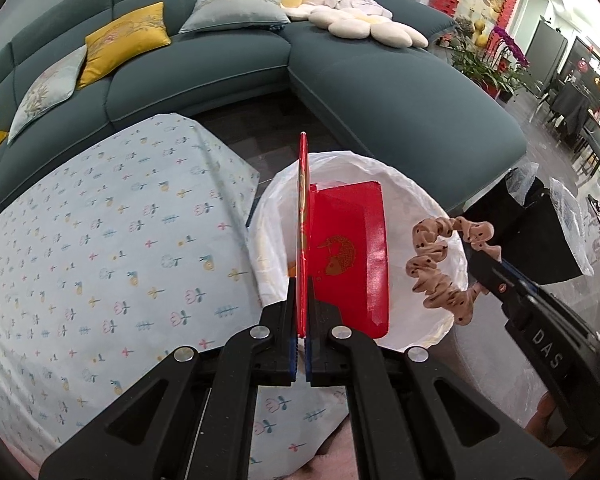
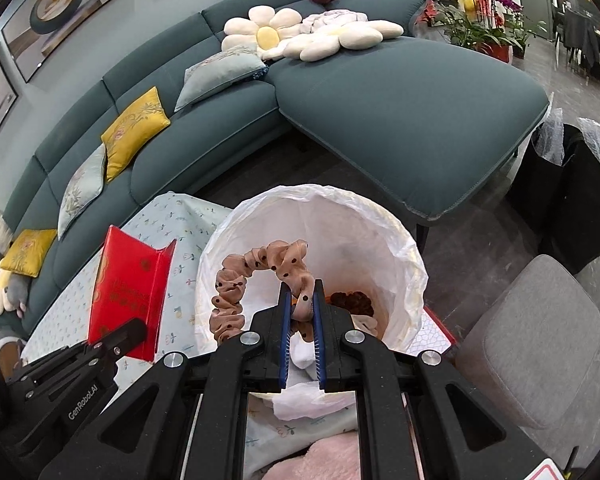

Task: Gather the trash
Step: 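Open both tools to drop the red card and scrunchie into the bin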

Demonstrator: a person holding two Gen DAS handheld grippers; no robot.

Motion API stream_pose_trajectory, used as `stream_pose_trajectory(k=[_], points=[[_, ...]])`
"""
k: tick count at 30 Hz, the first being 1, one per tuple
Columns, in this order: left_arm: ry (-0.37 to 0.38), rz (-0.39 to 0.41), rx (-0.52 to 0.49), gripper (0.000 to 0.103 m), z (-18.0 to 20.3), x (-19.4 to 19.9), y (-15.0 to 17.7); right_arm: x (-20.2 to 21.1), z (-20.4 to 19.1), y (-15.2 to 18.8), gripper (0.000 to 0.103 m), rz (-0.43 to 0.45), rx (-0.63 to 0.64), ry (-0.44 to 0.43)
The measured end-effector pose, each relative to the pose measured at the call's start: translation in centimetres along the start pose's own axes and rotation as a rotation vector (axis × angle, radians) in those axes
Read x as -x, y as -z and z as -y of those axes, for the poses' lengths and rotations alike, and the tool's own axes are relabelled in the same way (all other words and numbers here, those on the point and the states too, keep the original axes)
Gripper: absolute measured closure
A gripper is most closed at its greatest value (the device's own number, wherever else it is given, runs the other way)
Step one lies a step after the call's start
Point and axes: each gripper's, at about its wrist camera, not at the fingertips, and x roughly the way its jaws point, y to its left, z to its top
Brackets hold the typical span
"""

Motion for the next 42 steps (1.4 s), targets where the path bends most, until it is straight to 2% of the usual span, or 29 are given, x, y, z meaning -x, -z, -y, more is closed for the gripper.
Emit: stream_pose_trajectory(k=[7, 9, 15, 29, 34, 41, 42], points=[[0.029, -0.006, 0.001, 0.098, 0.8, -0.9, -0.9, -0.6, 0.8, -0.3, 0.093, -0.007, -0.013, 0.008], [0.027, -0.009, 0.008, 0.086, 0.8, -1.0, -1.2, -0.8, 0.9, -0.5, 0.093, -0.008, -0.017, 0.009], [0.014, -0.003, 0.034, 0.077, 0.1, -1.1, -1.4, -1.0, 0.9, -0.5, 0.093, -0.011, -0.018, 0.010], [-0.013, 0.007, 0.058, 0.077, -1.4, -0.9, -0.9, -2.2, -1.2, -1.1, 0.091, -0.034, 0.037, 0.001], [-0.027, 0.004, 0.076, 0.076, -2.4, -0.9, -0.9, -2.8, -2.2, -1.3, 0.087, -0.047, 0.061, 0.000], [-0.053, 0.020, 0.100, 0.063, -3.6, -0.4, -0.7, -3.1, -3.7, -1.4, 0.081, -0.061, 0.113, 0.009], [-0.056, 0.023, 0.101, 0.062, -3.8, -0.3, -0.7, -3.0, -3.9, -1.3, 0.077, -0.061, 0.122, 0.012]])
